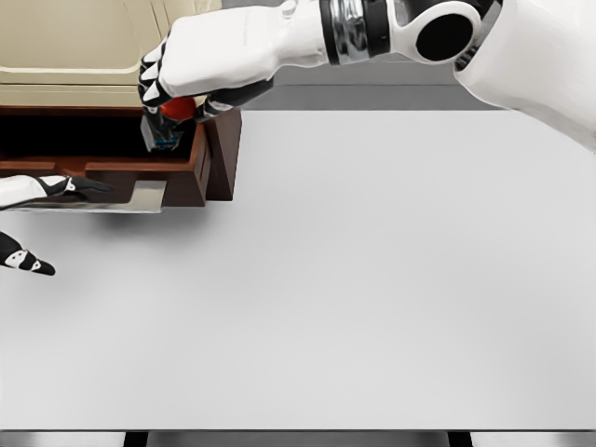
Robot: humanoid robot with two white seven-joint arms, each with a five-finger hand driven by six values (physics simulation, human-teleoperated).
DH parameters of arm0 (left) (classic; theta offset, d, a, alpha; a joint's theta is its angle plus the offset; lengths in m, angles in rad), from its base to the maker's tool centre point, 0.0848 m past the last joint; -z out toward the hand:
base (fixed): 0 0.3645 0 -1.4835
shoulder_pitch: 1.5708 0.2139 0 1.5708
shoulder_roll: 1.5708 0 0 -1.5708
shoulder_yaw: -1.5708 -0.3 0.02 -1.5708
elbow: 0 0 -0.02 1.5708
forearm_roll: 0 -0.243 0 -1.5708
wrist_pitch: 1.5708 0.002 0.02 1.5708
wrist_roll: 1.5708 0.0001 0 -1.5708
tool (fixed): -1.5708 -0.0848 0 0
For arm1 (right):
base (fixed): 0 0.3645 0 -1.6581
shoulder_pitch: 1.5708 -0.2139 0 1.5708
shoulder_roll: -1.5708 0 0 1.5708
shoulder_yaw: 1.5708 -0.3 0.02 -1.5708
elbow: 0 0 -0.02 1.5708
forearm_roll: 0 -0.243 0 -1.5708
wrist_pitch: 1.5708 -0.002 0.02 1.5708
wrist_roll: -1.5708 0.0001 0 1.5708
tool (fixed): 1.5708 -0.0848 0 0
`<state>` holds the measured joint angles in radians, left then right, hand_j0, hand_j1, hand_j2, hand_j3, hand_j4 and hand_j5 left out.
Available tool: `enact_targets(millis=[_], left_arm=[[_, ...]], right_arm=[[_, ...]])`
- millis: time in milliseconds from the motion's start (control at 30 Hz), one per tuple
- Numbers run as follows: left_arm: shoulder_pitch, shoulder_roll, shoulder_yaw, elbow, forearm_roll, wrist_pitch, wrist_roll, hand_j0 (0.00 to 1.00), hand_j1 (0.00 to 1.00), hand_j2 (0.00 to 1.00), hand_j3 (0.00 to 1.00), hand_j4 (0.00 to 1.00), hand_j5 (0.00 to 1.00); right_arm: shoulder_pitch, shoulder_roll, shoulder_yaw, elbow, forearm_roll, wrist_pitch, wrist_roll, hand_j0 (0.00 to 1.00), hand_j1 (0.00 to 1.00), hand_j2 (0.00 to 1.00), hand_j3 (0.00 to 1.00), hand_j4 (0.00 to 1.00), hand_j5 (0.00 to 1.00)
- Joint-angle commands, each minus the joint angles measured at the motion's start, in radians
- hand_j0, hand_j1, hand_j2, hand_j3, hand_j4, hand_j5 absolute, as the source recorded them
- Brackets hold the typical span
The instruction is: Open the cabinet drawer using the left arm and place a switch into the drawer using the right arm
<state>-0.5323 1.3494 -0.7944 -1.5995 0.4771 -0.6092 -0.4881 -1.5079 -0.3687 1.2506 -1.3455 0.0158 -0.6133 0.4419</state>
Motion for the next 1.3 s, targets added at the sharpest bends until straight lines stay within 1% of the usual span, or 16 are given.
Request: enact_targets(millis=[0, 100, 233, 267, 333, 467, 533, 600, 667, 700, 800, 900, 967, 1067, 1167, 1267], left_arm=[[0.000, 0.011, 0.000, -0.014, 0.017, -0.002, 0.000, 1.00, 1.00, 1.00, 1.00, 1.00, 1.00], [0.000, 0.027, 0.000, -0.019, 0.018, -0.002, 0.000, 1.00, 1.00, 1.00, 1.00, 1.00, 1.00], [0.002, 0.031, 0.000, -0.028, 0.020, -0.002, 0.000, 1.00, 1.00, 1.00, 1.00, 1.00, 1.00], [0.002, 0.043, 0.000, -0.030, 0.020, -0.002, 0.000, 1.00, 1.00, 1.00, 1.00, 1.00, 1.00], [0.003, 0.051, 0.000, -0.034, 0.020, -0.002, 0.000, 1.00, 1.00, 1.00, 1.00, 1.00, 1.00], [0.003, 0.062, 0.000, -0.043, 0.021, -0.002, 0.002, 1.00, 1.00, 1.00, 1.00, 1.00, 1.00], [0.003, 0.063, 0.000, -0.043, 0.025, -0.002, 0.002, 1.00, 1.00, 1.00, 1.00, 1.00, 1.00], [0.005, 0.062, 0.000, -0.034, 0.026, -0.002, 0.003, 1.00, 1.00, 1.00, 1.00, 1.00, 1.00], [0.003, 0.060, 0.000, -0.025, 0.028, -0.002, 0.005, 1.00, 1.00, 1.00, 1.00, 1.00, 1.00], [0.002, 0.059, -0.002, -0.017, 0.028, -0.002, 0.006, 1.00, 1.00, 1.00, 1.00, 1.00, 1.00], [0.021, 0.059, 0.000, -0.002, 0.028, -0.002, 0.006, 1.00, 1.00, 1.00, 1.00, 1.00, 1.00], [0.043, 0.060, 0.000, -0.003, 0.026, -0.002, 0.008, 1.00, 1.00, 1.00, 1.00, 1.00, 1.00], [0.049, 0.060, 0.000, -0.007, 0.026, -0.002, 0.008, 1.00, 1.00, 1.00, 1.00, 1.00, 1.00], [0.051, 0.062, -0.002, -0.011, 0.028, -0.002, 0.008, 1.00, 1.00, 1.00, 1.00, 1.00, 1.00], [0.060, 0.066, 0.000, -0.017, 0.028, -0.002, 0.008, 1.00, 1.00, 1.00, 1.00, 1.00, 1.00], [0.061, 0.089, 0.000, -0.042, 0.041, -0.002, 0.006, 1.00, 1.00, 1.00, 1.00, 1.00, 1.00]], right_arm=[[0.000, 0.034, 0.000, 0.029, -0.005, 0.002, 0.001, 0.46, 0.46, 0.46, 0.46, 0.46, 0.46], [0.000, 0.070, 0.001, 0.074, -0.002, 0.002, 0.006, 0.46, 0.46, 0.46, 0.46, 0.46, 0.46], [-0.005, 0.086, 0.000, 0.109, -0.002, 0.002, 0.006, 0.46, 0.46, 0.46, 0.46, 0.46, 0.46], [-0.005, 0.088, 0.000, 0.109, -0.002, 0.002, 0.006, 0.46, 0.46, 0.46, 0.46, 0.46, 0.46], [-0.005, 0.123, 0.001, 0.138, 0.000, 0.002, 0.006, 0.46, 0.46, 0.46, 0.46, 0.46, 0.46], [-0.006, 0.160, 0.001, 0.183, 0.001, 0.002, 0.008, 0.46, 0.46, 0.46, 0.46, 0.46, 0.46], [-0.006, 0.160, 0.000, 0.204, 0.003, 0.002, 0.008, 0.46, 0.46, 0.46, 0.46, 0.46, 0.46], [-0.006, 0.178, 0.001, 0.238, 0.006, 0.002, 0.011, 0.46, 0.46, 0.46, 0.46, 0.46, 0.46], [-0.006, 0.180, 0.000, 0.250, 0.007, 0.002, 0.023, 0.46, 0.46, 0.46, 0.46, 0.46, 0.46], [-0.006, 0.197, 0.000, 0.259, 0.007, 0.002, 0.023, 0.46, 0.46, 0.46, 0.46, 0.46, 0.46], [-0.008, 0.220, 0.000, 0.284, 0.007, 0.002, 0.023, 0.46, 0.46, 0.46, 0.46, 0.46, 0.46], [-0.012, 0.241, 0.000, 0.310, 0.007, 0.002, 0.023, 0.46, 0.46, 0.46, 0.46, 0.46, 0.46], [-0.014, 0.255, -0.002, 0.359, 0.007, 0.002, 0.023, 0.46, 0.46, 0.46, 0.46, 0.46, 0.46], [-0.012, 0.284, -0.002, 0.393, 0.007, 0.002, 0.023, 0.46, 0.46, 0.46, 0.46, 0.46, 0.46], [-0.012, 0.290, -0.002, 0.408, 0.007, 0.002, 0.023, 0.46, 0.46, 0.46, 0.46, 0.46, 0.46], [-0.012, 0.293, -0.003, 0.427, 0.006, 0.002, 0.021, 0.46, 0.46, 0.46, 0.46, 0.46, 0.46]])
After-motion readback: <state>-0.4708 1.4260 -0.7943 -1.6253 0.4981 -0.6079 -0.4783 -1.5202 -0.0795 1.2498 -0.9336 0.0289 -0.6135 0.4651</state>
